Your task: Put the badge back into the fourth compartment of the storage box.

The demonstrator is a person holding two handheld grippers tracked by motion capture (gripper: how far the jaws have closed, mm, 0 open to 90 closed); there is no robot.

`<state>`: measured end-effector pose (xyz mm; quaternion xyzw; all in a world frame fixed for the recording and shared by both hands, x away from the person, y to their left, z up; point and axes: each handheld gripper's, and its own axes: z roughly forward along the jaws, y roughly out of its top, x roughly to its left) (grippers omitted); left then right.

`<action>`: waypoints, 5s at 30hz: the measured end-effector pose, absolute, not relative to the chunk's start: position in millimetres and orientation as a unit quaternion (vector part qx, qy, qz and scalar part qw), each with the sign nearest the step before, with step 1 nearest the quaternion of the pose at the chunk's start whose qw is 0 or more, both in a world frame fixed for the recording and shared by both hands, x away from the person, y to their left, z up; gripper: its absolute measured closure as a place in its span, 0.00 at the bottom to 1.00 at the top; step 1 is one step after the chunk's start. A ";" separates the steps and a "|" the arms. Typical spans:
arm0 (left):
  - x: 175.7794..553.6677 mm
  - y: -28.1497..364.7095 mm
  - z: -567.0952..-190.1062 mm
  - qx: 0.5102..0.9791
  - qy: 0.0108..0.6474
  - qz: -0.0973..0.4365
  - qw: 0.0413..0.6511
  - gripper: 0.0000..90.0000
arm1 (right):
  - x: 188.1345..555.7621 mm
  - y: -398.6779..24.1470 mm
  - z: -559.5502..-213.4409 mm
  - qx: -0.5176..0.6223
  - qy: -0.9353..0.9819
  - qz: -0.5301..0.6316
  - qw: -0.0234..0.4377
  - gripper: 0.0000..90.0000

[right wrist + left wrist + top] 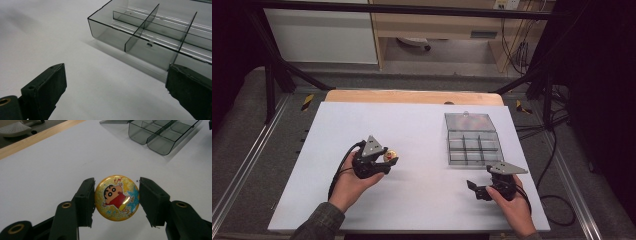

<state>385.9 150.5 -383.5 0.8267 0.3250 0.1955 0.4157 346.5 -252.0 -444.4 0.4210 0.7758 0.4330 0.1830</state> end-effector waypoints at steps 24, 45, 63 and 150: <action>408.2 94.8 -367.6 0.839 0.293 0.181 0.421 0.53 | 344.8 -252.4 -443.3 0.420 0.774 0.437 0.182 0.04; 416.3 61.0 -356.8 0.841 0.277 0.176 0.430 0.53 | 344.5 -252.8 -443.2 0.421 0.773 0.439 0.182 0.04; 420.4 36.7 -362.9 0.846 0.271 0.166 0.429 0.53 | 342.8 -252.7 -442.2 0.419 0.773 0.440 0.184 0.04; 443.9 -30.0 -379.1 0.865 0.257 0.120 0.414 0.53 | 342.9 -250.5 -442.5 0.411 0.779 0.438 0.181 0.04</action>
